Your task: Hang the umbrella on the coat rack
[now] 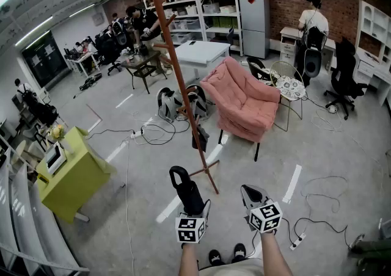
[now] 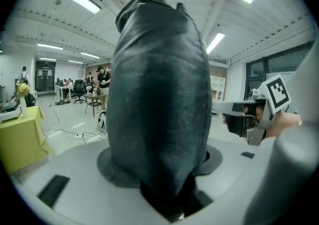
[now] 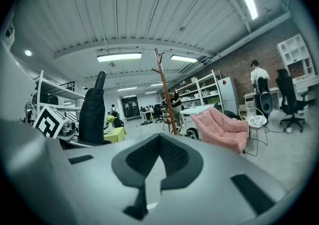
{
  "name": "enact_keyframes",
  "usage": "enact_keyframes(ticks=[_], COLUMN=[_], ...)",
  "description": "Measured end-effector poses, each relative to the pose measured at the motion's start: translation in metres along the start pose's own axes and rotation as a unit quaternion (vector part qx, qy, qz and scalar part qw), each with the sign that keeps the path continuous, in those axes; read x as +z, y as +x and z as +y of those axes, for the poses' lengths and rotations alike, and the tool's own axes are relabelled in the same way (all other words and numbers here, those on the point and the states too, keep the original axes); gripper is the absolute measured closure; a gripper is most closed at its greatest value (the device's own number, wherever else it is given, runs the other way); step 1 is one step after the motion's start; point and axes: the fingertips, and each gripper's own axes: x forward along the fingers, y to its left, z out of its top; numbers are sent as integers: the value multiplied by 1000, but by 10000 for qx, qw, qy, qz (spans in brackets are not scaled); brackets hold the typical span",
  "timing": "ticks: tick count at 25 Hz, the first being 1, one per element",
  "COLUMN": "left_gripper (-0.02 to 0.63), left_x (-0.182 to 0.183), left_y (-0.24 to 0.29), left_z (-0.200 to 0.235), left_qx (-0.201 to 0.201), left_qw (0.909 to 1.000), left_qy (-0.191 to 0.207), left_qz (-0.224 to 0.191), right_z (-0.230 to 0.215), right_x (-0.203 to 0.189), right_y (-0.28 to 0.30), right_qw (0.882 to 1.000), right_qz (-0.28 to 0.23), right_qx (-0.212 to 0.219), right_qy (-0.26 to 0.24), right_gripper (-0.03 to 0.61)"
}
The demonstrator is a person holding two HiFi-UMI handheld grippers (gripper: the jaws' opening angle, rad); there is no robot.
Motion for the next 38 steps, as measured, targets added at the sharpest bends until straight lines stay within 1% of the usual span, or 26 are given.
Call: enact_keyframes(ticks=[4,10,14,16,19,23,27,30,33,38], left_gripper=[370,370,370,370,370,370,370,370,370,370], left_x=[3,5,9,11,12,16,26,28,31,47], left_y=[9,15,19,20,24,31,46,58,71,102], left_z=[-4,-11,-11,-13,-15,-17,-15,-9,3,24], left_qx=[47,131,276,349,412,444,449,438,417,422], left_qw=[9999,9998,9996,9994,9991,9990,9990,9990,9990,9990], left_qy=[119,94,63,36,-7,37,54,74,113,104], left_qz=[60,84,67,25,-8,68,46,66,97,44], right_z=[-9,-19,-31,-39,-54,-71,-87,-93,-99,-118], right_x=[0,2,9,9,4,4,10,7,4,15], right_y=[1,0,-4,-7,-9,-9,2,12,28,62], right_qw=[9999,9998,9998,9996,9997,9996,9996,9995,9995,9995], right_qz=[88,118,4,4,59,127,135,200,260,213], right_qx=[5,95,220,265,248,187,155,155,130,80], right_qy=[-84,-124,-2,-18,29,169,189,166,149,214], right_gripper=[575,575,575,575,575,575,575,575,575,575])
